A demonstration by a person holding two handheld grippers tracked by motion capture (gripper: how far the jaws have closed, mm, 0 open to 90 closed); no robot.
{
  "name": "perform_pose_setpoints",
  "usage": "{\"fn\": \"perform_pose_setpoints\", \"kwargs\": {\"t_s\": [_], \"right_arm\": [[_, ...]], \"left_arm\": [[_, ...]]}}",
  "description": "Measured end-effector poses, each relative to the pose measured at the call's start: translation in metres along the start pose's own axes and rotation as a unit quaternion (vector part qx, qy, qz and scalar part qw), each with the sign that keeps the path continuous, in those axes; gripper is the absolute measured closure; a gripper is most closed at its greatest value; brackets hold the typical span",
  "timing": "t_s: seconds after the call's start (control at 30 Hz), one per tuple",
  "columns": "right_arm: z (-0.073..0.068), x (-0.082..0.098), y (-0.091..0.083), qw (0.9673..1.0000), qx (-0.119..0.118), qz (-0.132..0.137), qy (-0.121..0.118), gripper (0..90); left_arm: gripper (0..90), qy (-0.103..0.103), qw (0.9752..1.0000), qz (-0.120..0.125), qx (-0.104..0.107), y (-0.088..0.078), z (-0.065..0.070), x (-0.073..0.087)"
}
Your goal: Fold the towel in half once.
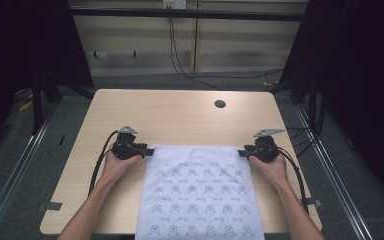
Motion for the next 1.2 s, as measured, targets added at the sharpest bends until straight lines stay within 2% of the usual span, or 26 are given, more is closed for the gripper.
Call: {"fn": "perform_pose_setpoints", "kwargs": {"t_s": [0.07, 0.1, 0.17, 0.23, 0.27, 0.3, 0.33, 0.4, 0.43, 0.57, 0.63, 0.8, 0.87, 1.0, 1.1, 1.17, 1.2], "right_arm": [[-0.002, 0.000, 0.001, 1.0000, 0.002, -0.007, -0.004, 61.9], [-0.002, 0.001, 0.003, 1.0000, -0.002, -0.005, -0.007, 65.7], [-0.004, 0.001, 0.003, 1.0000, -0.006, -0.004, -0.007, 68.6], [-0.006, 0.001, 0.004, 0.9998, -0.013, -0.005, -0.015, 78.6], [-0.007, 0.001, 0.004, 0.9997, -0.017, -0.006, -0.016, 82.7], [-0.008, 0.001, 0.004, 0.9997, -0.021, -0.006, -0.013, 84.4], [-0.009, 0.000, 0.004, 0.9996, -0.025, -0.007, -0.007, 85.2], [-0.010, -0.003, 0.001, 0.9995, -0.031, 0.002, -0.003, 85.9], [-0.009, -0.006, 0.000, 0.9994, -0.034, 0.012, -0.003, 86.1], [-0.001, -0.022, -0.017, 0.9971, -0.042, 0.060, 0.022, 86.4], [0.003, -0.033, -0.024, 0.9957, -0.041, 0.079, 0.026, 86.5], [0.009, -0.059, -0.038, 0.9940, -0.033, 0.101, 0.026, 86.5], [0.013, -0.067, -0.044, 0.9932, -0.036, 0.107, 0.026, 86.5], [0.024, -0.083, -0.055, 0.9920, -0.025, 0.119, 0.033, 86.5], [0.029, -0.096, -0.067, 0.9891, -0.023, 0.141, 0.035, 86.5], [0.029, -0.103, -0.077, 0.9857, -0.026, 0.162, 0.038, 86.5], [0.026, -0.104, -0.083, 0.9844, -0.029, 0.169, 0.038, 86.5]], "left_arm": [[54.5, 0.004, 1.0000, -0.001, 0.003, 0.001, 0.001, 0.000], [57.3, 0.005, 1.0000, -0.001, 0.007, 0.001, 0.002, 0.000], [68.3, 0.016, 0.9997, -0.012, 0.014, 0.003, 0.007, 0.001], [82.1, 0.024, 0.9993, -0.018, 0.023, 0.005, 0.011, 0.002], [85.5, 0.031, 0.9993, -0.019, 0.011, 0.005, 0.013, 0.002], [86.7, 0.033, 0.9993, -0.019, 0.008, 0.005, 0.013, 0.002], [87.1, 0.027, 0.9993, -0.014, 0.020, 0.004, 0.014, 0.001], [87.5, 0.025, 0.9994, -0.004, 0.022, 0.000, 0.015, -0.002], [87.6, 0.020, 0.9994, 0.006, 0.029, -0.003, 0.015, -0.005], [87.7, 0.012, 0.9985, 0.041, 0.035, -0.015, 0.014, -0.018], [87.6, 0.017, 0.9978, 0.048, 0.042, -0.020, 0.013, -0.025], [87.7, 0.012, 0.9971, 0.065, 0.038, -0.029, 0.006, -0.046], [87.7, 0.008, 0.9956, 0.082, 0.045, -0.034, 0.007, -0.059], [87.7, 0.018, 0.9928, 0.108, 0.049, -0.049, 0.012, -0.085], [87.7, 0.016, 0.9893, 0.134, 0.054, -0.061, 0.019, -0.101], [87.7, 0.022, 0.9875, 0.144, 0.061, -0.069, 0.025, -0.104], [87.7, 0.025, 0.9875, 0.142, 0.063, -0.070, 0.027, -0.103]]}}
Point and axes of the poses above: each handheld gripper's, and its own axes: y roughly forward along the jaws, x roughly out of its underside, z roughly to its right, the point moved 5 cm from there along y, roughly forward along the jaws, and after that the axes turned 2 degrees about -y, right-handed, at the moved point
